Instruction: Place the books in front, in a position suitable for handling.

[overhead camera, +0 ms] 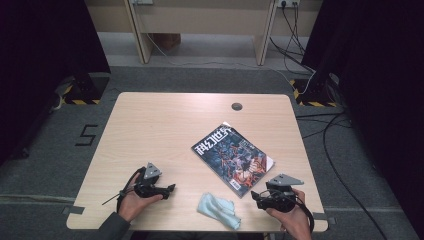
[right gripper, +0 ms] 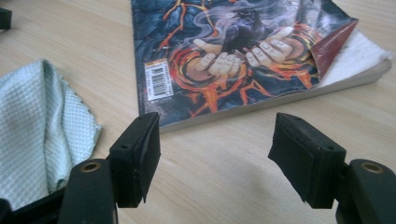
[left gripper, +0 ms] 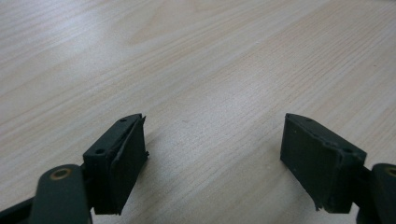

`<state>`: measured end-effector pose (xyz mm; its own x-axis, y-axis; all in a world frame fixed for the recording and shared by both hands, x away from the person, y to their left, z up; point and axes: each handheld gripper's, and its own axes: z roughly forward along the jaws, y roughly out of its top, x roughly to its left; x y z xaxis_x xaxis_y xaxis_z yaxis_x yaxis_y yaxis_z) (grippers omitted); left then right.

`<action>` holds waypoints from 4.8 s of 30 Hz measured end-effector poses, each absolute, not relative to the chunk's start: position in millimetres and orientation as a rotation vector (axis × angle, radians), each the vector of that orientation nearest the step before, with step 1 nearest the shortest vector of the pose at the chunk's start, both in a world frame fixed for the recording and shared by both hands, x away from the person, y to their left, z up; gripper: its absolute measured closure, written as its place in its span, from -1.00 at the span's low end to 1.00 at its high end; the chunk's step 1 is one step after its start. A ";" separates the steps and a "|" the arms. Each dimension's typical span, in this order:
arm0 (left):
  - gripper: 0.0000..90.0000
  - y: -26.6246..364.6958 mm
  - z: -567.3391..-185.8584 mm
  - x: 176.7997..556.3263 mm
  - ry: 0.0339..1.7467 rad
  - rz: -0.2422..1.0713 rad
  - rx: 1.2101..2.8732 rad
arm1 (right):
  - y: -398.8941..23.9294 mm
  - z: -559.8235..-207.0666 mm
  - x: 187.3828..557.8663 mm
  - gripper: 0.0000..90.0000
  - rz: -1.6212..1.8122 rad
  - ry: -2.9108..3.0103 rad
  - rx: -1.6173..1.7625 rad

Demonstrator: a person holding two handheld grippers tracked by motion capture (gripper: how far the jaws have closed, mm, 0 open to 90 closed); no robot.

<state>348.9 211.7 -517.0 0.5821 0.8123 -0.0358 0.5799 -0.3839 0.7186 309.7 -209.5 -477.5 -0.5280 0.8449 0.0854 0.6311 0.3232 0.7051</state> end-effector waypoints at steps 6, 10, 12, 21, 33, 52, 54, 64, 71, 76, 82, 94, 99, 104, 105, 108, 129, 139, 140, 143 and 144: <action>-0.52 211.8 -517.0 348.8 1.102 0.424 2.107 | -201.6 -475.5 306.4 -0.28 1.033 2.308 1.316; -0.52 211.8 -517.2 348.8 1.100 0.424 2.106 | -194.8 -473.6 303.9 -0.29 1.048 2.326 1.289; -0.52 212.2 -517.1 348.7 1.098 0.425 2.109 | -190.5 -473.1 302.1 -0.29 1.053 2.338 1.280; -0.52 212.4 -517.0 348.6 1.098 0.426 2.112 | -172.6 -471.2 295.1 -0.21 1.133 2.395 1.225; -0.52 212.4 -517.1 348.5 1.097 0.427 2.111 | -127.9 -474.7 277.8 0.03 1.186 2.568 1.008; -0.53 212.9 -517.7 349.0 1.093 0.427 2.107 | -119.4 -497.1 278.2 0.67 0.982 2.712 0.871; -0.53 212.8 -517.7 348.9 1.094 0.429 2.105 | -127.8 -496.8 277.2 0.68 0.980 2.712 0.889; -0.53 212.7 -517.8 348.9 1.096 0.432 2.105 | -194.6 -494.9 270.4 0.70 0.945 2.616 1.071; -0.54 212.5 -517.9 348.9 1.096 0.436 2.107 | -224.4 -493.0 272.8 0.71 0.901 2.565 1.148; -0.55 212.7 -517.9 349.3 1.093 0.434 2.108 | -248.2 -489.0 283.6 0.72 0.782 2.479 1.233; -0.55 212.0 -518.1 349.7 1.099 0.437 2.103 | -275.1 -488.9 306.6 0.72 0.751 2.371 1.360; -0.55 212.1 -518.0 349.9 1.099 0.449 2.103 | -308.5 -489.9 347.1 0.72 0.722 2.183 1.550; -0.55 211.9 -518.5 350.3 1.097 0.439 2.100 | -314.6 -490.3 363.1 0.71 0.708 2.130 1.598; -0.55 212.5 -518.3 350.3 1.093 0.449 2.102 | -314.2 -490.3 374.5 0.64 0.684 2.117 1.602; -0.55 212.5 -518.4 350.2 1.094 0.448 2.100 | -313.7 -489.6 374.0 0.60 0.680 2.115 1.601; -0.55 212.2 -518.7 350.3 1.095 0.439 2.099 | -313.6 -482.3 370.0 0.38 0.740 2.067 1.603; -0.55 212.6 -518.8 350.4 1.089 0.437 2.100 | -215.6 -483.3 437.5 -0.18 0.722 2.236 1.511; -0.55 212.3 -518.6 350.4 1.093 0.438 2.101 | -201.1 -485.7 415.6 -0.08 0.712 2.342 1.365; -0.55 212.2 -518.6 350.5 1.093 0.438 2.100 | -191.0 -484.9 406.0 -0.08 0.697 2.382 1.311; -0.54 211.8 -518.2 350.0 1.100 0.437 2.099 | -180.4 -484.4 394.8 -0.09 0.684 2.404 1.267; -0.53 212.3 -517.3 350.2 1.103 0.432 2.107 | -172.6 -484.6 383.3 -0.08 0.692 2.429 1.227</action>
